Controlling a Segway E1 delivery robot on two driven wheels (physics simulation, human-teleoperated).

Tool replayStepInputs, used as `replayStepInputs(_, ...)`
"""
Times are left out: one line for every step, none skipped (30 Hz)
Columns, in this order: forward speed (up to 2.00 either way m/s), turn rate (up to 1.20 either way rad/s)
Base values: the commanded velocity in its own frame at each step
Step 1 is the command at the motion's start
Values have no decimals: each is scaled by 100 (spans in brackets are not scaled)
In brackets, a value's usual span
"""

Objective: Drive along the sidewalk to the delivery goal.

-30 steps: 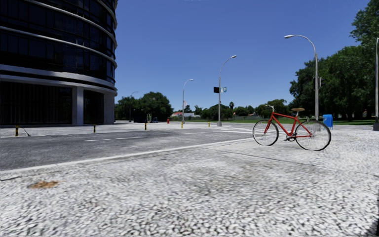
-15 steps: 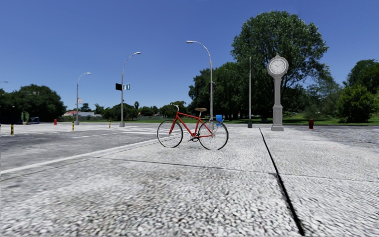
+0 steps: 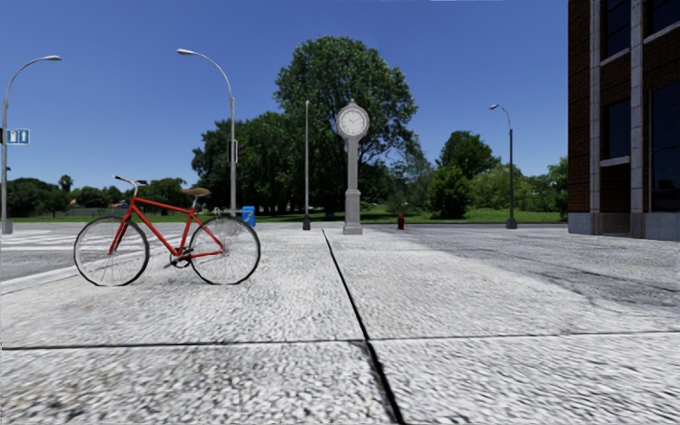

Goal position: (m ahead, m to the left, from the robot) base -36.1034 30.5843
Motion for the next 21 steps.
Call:
replayStepInputs(200, 0)
replayStepInputs(200, 0)
replayStepInputs(200, 0)
replayStepInputs(200, 0)
replayStepInputs(200, 0)
replayStepInputs(200, 0)
replayStepInputs(200, 0)
replayStepInputs(200, 0)
replayStepInputs(200, 0)
replayStepInputs(200, 0)
replayStepInputs(200, 0)
replayStepInputs(200, 0)
replayStepInputs(200, 0)
replayStepInputs(200, 0)
replayStepInputs(200, 0)
replayStepInputs(200, 0)
replayStepInputs(200, 0)
replayStepInputs(200, 0)
replayStepInputs(200, 0)
replayStepInputs(200, 0)
replayStepInputs(200, 0)
